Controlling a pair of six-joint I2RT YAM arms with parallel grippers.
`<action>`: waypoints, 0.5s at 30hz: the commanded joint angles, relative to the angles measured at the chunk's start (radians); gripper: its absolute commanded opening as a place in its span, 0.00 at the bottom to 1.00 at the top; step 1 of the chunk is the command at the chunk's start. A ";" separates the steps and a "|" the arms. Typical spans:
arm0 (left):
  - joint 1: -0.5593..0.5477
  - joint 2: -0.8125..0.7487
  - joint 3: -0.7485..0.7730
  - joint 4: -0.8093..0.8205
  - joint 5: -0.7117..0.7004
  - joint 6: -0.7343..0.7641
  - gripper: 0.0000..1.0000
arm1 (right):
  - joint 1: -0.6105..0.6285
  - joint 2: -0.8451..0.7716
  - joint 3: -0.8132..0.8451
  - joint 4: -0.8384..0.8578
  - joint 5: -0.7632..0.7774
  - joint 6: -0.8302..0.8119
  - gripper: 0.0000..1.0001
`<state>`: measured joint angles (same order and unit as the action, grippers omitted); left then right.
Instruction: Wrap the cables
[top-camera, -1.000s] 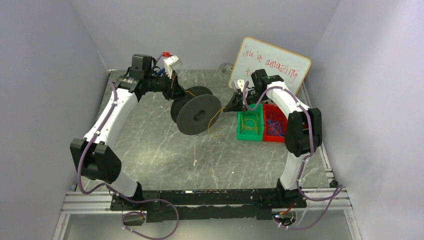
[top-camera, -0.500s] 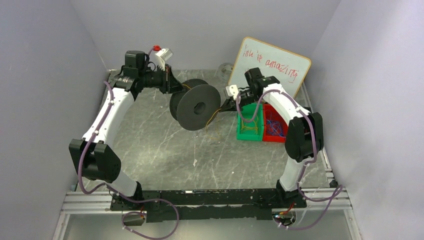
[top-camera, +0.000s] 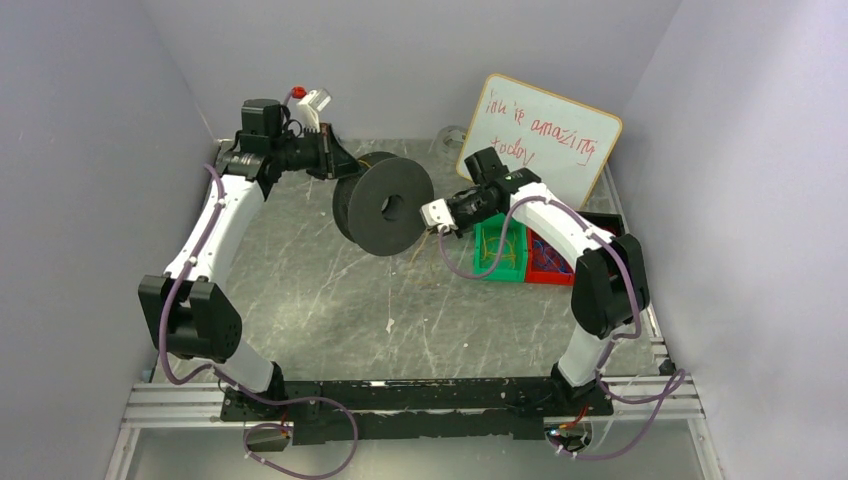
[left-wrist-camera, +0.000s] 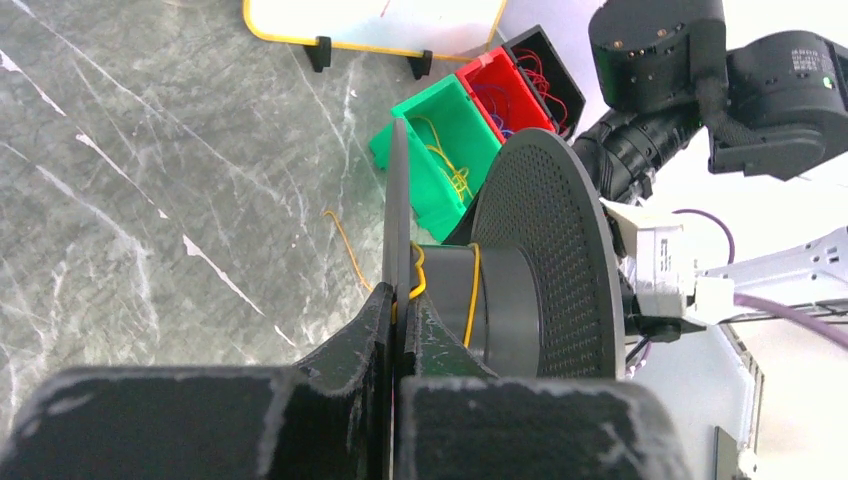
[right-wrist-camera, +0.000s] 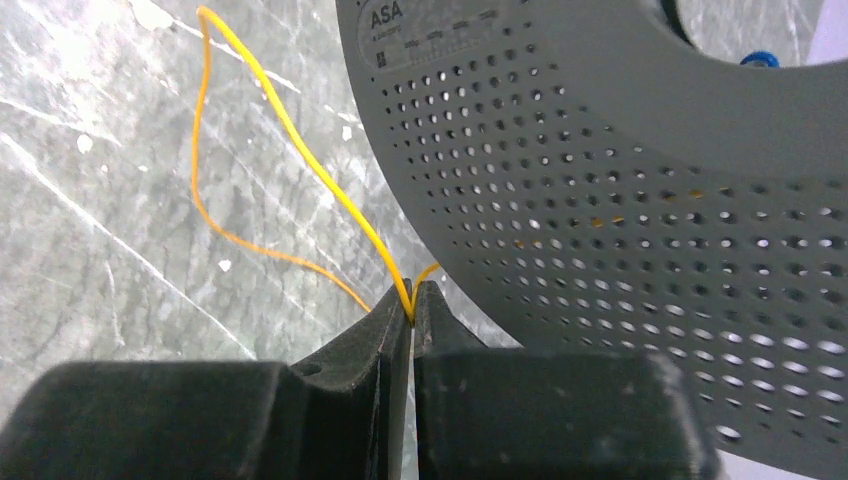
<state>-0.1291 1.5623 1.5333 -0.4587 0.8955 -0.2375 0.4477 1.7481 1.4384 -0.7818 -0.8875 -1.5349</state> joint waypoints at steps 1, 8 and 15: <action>0.023 -0.032 0.000 0.138 0.006 -0.128 0.03 | 0.020 -0.029 -0.015 -0.003 0.120 -0.003 0.09; 0.031 -0.025 -0.010 0.100 -0.143 -0.180 0.02 | 0.073 -0.039 -0.001 -0.033 0.130 0.015 0.09; 0.039 -0.026 -0.033 0.090 -0.233 -0.184 0.03 | 0.138 -0.053 -0.012 -0.077 0.070 0.031 0.09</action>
<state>-0.1101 1.5627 1.4891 -0.4370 0.7311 -0.3786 0.5571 1.7374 1.4349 -0.7776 -0.7753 -1.5177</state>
